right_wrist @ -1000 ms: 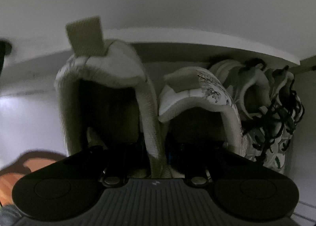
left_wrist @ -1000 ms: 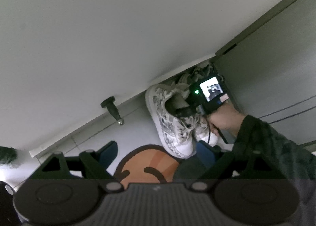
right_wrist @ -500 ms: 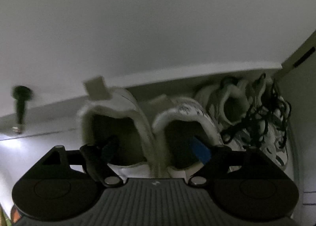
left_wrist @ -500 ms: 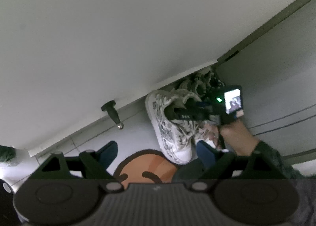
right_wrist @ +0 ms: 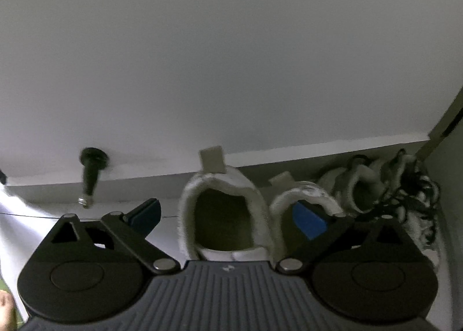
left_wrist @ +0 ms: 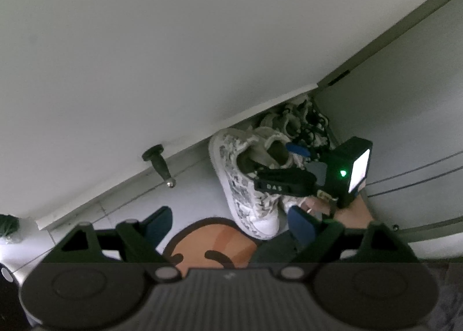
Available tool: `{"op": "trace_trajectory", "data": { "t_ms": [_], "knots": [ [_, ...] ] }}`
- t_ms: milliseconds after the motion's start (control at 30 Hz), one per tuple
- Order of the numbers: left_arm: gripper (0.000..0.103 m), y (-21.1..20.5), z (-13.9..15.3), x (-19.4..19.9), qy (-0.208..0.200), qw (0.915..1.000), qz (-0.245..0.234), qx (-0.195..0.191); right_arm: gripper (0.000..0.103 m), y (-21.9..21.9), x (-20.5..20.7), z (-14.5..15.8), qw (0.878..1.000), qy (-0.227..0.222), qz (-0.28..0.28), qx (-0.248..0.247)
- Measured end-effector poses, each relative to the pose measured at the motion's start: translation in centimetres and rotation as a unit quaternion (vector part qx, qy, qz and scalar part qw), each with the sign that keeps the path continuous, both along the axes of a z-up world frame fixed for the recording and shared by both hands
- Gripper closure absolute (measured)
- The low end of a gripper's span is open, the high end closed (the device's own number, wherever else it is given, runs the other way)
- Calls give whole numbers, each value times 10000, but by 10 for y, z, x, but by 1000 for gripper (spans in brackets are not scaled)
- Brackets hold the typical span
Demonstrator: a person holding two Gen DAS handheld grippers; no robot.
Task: Organize scattered shoes
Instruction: 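Open the right tool and pull it back from the white sneakers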
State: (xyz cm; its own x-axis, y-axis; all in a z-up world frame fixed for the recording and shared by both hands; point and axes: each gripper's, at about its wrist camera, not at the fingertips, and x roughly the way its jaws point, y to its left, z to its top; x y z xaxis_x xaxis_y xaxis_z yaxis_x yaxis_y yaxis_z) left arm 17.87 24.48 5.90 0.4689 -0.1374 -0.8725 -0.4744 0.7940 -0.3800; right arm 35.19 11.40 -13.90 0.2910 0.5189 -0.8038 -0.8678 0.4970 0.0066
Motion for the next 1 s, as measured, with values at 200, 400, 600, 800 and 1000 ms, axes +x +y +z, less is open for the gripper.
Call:
{"op": "trace_trajectory", "data": {
  "t_ms": [200,400,600,800,1000],
  "knots": [
    [14,8,-1,-6,35,9999,112,-36,0,11,0,-7,9999,-10,116,103],
    [14,12,-1,-9,53,9999,112,-47,0,26,3,-20,9997,-7,239,45],
    [14,15,-3,-13,103,9999,109,-28,0,43,15,-42,9993,126,302,-191],
    [14,18,-4,-16,154,9998,121,-29,0,64,19,-61,9980,74,487,-406],
    [14,18,-5,-15,163,9998,123,-55,0,72,15,-67,9976,2,534,-443]
  ]
}}
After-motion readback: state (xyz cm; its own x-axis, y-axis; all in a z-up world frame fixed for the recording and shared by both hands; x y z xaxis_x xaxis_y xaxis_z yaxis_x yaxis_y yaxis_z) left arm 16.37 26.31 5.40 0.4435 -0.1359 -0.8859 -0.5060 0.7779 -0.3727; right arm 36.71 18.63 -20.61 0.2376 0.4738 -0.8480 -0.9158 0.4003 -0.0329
